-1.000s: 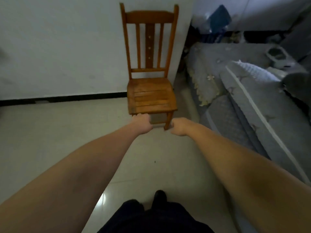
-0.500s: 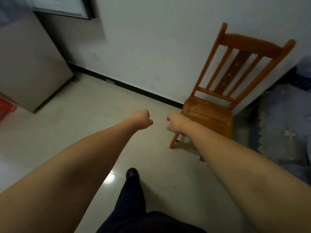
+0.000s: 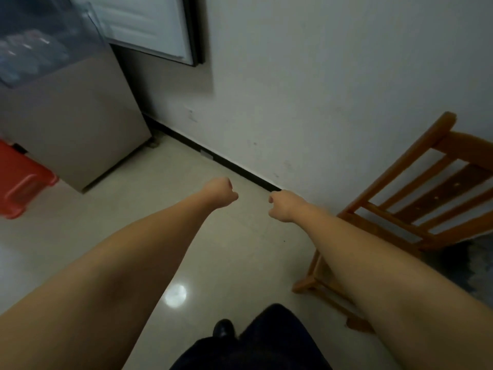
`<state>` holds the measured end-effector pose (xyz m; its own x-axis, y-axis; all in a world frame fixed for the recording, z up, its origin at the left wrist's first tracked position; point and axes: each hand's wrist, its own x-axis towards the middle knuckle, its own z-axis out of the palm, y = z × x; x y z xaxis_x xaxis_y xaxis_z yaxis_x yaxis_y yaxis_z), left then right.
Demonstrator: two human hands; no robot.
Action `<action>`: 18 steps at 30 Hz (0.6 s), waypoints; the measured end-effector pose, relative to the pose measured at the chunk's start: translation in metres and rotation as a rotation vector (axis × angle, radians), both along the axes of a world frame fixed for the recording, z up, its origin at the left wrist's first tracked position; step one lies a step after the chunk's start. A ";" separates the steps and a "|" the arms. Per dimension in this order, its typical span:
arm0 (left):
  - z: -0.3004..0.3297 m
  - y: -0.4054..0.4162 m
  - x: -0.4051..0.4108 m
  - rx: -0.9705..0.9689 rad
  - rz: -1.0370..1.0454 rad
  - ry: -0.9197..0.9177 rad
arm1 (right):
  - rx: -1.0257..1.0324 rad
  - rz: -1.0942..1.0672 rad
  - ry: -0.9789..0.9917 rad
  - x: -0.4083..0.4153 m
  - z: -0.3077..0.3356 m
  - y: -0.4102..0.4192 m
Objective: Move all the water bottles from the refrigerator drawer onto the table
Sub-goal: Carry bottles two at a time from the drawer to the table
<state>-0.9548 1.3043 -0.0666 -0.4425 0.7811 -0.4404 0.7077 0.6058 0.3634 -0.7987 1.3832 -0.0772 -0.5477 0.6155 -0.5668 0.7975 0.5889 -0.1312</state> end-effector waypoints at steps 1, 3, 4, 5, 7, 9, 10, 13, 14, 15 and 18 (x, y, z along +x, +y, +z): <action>-0.001 0.010 -0.010 -0.005 0.021 -0.009 | 0.003 0.013 -0.009 -0.014 -0.002 0.016; -0.004 0.026 -0.026 -0.008 0.055 -0.028 | 0.009 0.047 -0.033 -0.035 -0.005 0.041; -0.007 0.037 -0.036 -0.005 0.075 -0.031 | 0.008 0.072 -0.045 -0.047 -0.007 0.055; -0.008 0.048 -0.046 -0.007 0.098 -0.031 | 0.008 0.099 -0.055 -0.060 -0.008 0.069; -0.008 0.067 -0.066 -0.001 0.154 -0.034 | 0.001 0.141 -0.050 -0.083 -0.010 0.096; -0.007 0.087 -0.087 -0.005 0.217 -0.043 | -0.005 0.192 -0.038 -0.107 -0.008 0.125; -0.005 0.095 -0.095 -0.007 0.238 -0.041 | -0.004 0.215 -0.033 -0.117 -0.007 0.137; -0.002 0.123 -0.126 -0.012 0.345 -0.031 | 0.001 0.315 -0.048 -0.160 0.000 0.179; -0.001 0.128 -0.133 -0.003 0.365 -0.027 | -0.004 0.338 -0.042 -0.171 0.002 0.185; 0.001 0.135 -0.143 0.011 0.403 -0.028 | 0.002 0.383 -0.034 -0.189 0.007 0.194; 0.004 0.144 -0.166 0.034 0.495 -0.033 | 0.023 0.485 0.016 -0.239 0.014 0.205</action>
